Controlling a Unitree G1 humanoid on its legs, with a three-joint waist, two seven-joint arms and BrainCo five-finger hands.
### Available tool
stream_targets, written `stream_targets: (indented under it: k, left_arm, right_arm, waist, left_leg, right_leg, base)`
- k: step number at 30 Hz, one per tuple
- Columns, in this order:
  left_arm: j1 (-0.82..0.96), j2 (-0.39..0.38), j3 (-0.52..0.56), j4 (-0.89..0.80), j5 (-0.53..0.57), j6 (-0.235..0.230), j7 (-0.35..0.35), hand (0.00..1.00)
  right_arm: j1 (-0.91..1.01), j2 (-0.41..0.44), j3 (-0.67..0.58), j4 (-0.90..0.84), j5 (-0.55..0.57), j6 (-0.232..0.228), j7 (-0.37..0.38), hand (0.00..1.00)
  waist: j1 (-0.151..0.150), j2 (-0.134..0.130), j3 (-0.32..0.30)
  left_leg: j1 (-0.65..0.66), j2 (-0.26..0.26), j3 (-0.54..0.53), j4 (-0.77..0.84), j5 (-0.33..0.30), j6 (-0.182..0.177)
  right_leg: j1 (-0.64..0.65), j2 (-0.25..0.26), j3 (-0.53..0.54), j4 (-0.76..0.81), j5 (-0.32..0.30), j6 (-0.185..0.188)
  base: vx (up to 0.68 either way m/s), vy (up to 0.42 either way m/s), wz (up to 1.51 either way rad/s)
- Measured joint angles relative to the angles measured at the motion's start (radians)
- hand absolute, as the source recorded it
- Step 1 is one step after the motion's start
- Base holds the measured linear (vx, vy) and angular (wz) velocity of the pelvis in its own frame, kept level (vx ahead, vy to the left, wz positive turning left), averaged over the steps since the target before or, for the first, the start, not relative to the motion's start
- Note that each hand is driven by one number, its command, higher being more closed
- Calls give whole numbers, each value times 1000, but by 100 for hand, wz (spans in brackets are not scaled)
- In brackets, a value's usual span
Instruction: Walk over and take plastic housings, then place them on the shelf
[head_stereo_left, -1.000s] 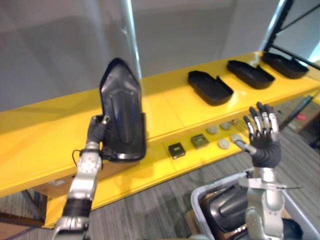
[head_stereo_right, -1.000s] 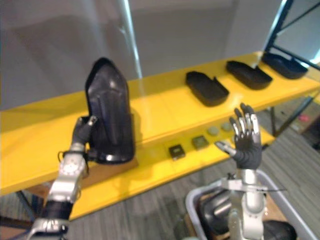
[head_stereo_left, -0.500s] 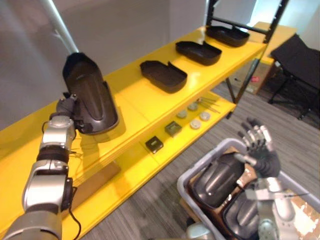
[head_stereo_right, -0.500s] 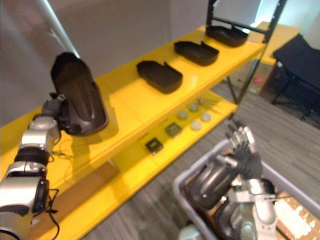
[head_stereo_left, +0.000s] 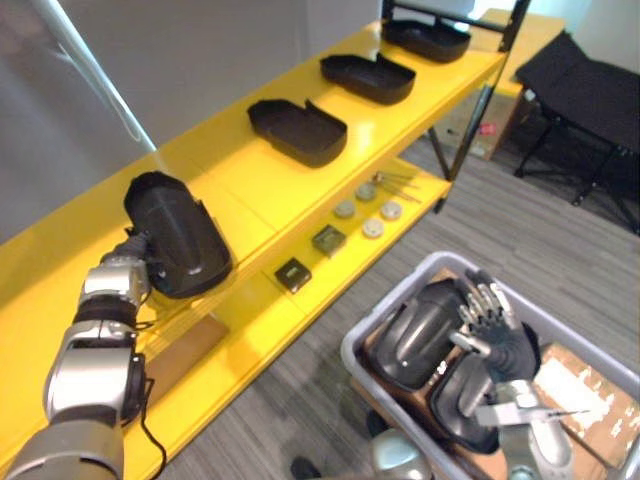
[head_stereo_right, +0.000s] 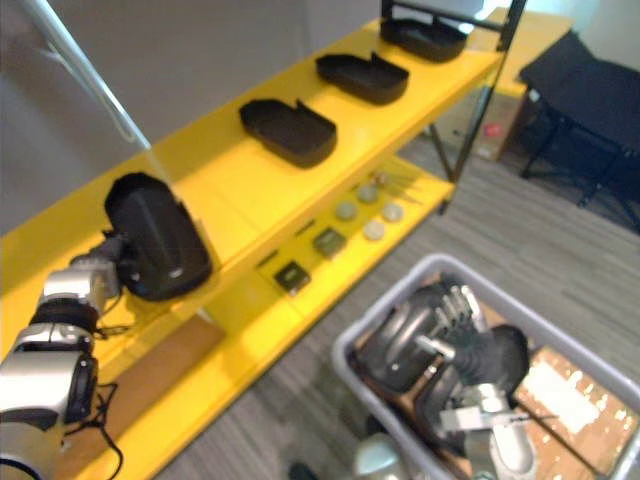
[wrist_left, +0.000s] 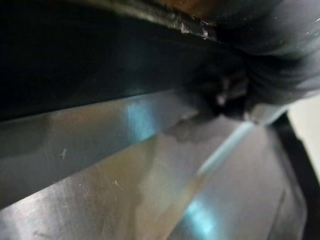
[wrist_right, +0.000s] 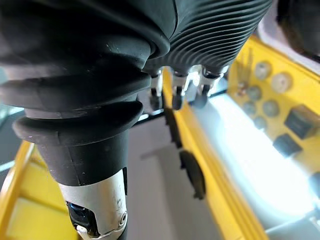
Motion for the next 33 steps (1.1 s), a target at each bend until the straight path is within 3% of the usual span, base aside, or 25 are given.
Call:
stream_targets:
  k: [8, 15, 21, 28, 31, 33]
  left_arm:
    - [9, 39, 0, -15, -130, -12, -8, 0]
    - [41, 38, 0, -19, -236, -63, 85, 0]
    - [44, 37, -1, -56, -286, -84, 75, 0]
    - [15, 37, -7, -143, -321, -176, 68, 0]
    - [-25, 37, -40, -178, -310, -242, 92, 0]
    - [-52, 37, -46, -226, -305, -319, 102, 0]
  right_arm:
    - [-10, -7, 7, 0, 24, -1, -18, 0]
    - [-7, -11, 23, 0, 34, -8, -15, 0]
    - [-12, -11, 29, 0, 35, -47, 31, 0]
    - [-61, -10, 67, 8, 37, -110, 47, 0]
    - [-69, -10, 97, 25, 36, -134, 33, 0]
    - [-89, -6, 107, 47, 15, -142, -20, 0]
  waist:
    - [-2, 16, 48]
    - [-3, 16, 50]
    - [-1, 12, 48]
    - [34, -5, 30]
    - [55, -17, -15]
    - [75, -24, -44]
  left_leg:
    - [-1, 10, -7, 35, -12, -1]
    - [3, 10, -5, 33, -12, 0]
    - [8, 10, -26, 28, -11, -1]
    - [16, 6, -67, 12, -2, -2]
    - [16, 1, -88, -19, 19, -3]
    - [14, 0, -109, -22, 21, -3]
  right_leg:
    - [5, 1, -6, 23, -10, -2]
    - [5, 0, -8, 30, -16, 2]
    - [24, -2, -32, 23, -16, 2]
    - [55, -6, -72, 4, -16, 1]
    - [58, -7, -100, -3, -19, -2]
    - [63, -8, -113, -3, -21, -7]
  base:
    - [-23, -8, 1]
    - [-11, -3, 0]
    - [21, -10, 9]
    - [9, -5, 19]
    - [19, 1, 27]
    - [24, 5, 18]
